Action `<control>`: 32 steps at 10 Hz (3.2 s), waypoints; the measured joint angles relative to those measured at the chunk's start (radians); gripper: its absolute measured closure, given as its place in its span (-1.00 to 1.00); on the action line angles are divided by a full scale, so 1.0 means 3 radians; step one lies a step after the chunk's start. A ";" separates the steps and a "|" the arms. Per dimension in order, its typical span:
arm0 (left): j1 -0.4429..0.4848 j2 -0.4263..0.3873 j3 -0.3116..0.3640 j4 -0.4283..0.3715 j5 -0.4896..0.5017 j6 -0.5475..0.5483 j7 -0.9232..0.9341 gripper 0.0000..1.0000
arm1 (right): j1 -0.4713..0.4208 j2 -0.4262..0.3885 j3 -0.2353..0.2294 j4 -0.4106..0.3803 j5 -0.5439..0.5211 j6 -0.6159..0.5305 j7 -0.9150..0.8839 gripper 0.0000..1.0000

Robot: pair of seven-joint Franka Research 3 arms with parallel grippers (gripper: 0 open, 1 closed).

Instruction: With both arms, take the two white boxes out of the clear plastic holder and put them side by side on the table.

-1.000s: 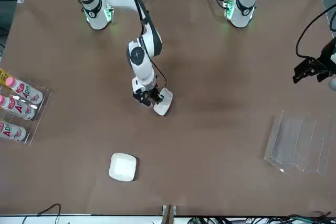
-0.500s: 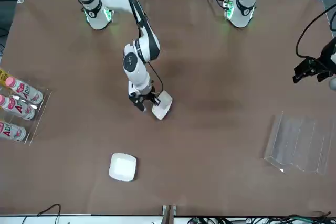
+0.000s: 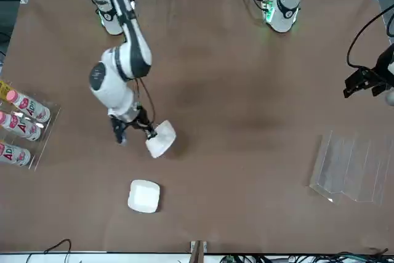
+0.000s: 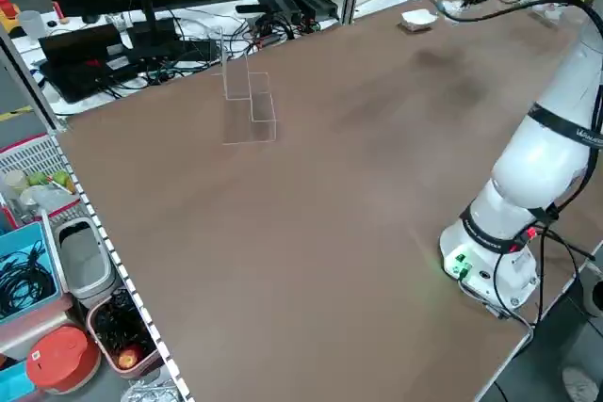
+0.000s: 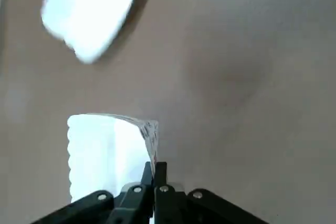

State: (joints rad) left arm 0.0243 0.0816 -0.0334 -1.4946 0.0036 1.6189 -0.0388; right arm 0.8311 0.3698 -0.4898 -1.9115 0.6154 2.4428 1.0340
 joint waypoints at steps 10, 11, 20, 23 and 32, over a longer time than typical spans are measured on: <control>0.0000 0.0000 0.0001 0.0001 0.0000 0.0000 0.0000 -1.00 | -0.0226 0.0573 -0.0772 -0.0058 -0.0003 0.0364 0.1175 0.96; 0.0000 0.0000 0.0000 0.0001 0.0000 0.0000 0.0000 -1.00 | -0.0245 0.0665 -0.0770 -0.0019 -0.0003 0.0496 0.1288 0.96; 0.0000 0.0001 0.0000 0.0001 0.0000 0.0000 -0.0004 -1.00 | -0.0953 0.1093 0.0132 0.0383 0.0145 0.1440 0.1418 0.96; 0.0000 0.0001 -0.0001 0.0001 0.0000 0.0000 -0.0004 -1.00 | -0.0948 0.1154 0.0239 0.0386 0.0222 0.1585 0.1423 0.96; -0.0001 0.0001 -0.0001 0.0001 0.0000 0.0000 -0.0004 -1.00 | -0.0943 0.1253 0.0275 0.0367 0.0226 0.1631 0.1425 0.86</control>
State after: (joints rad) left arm 0.0241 0.0819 -0.0336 -1.4942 0.0036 1.6189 -0.0399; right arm 0.5482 0.7458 -0.4072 -1.8014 0.6831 2.9321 1.4614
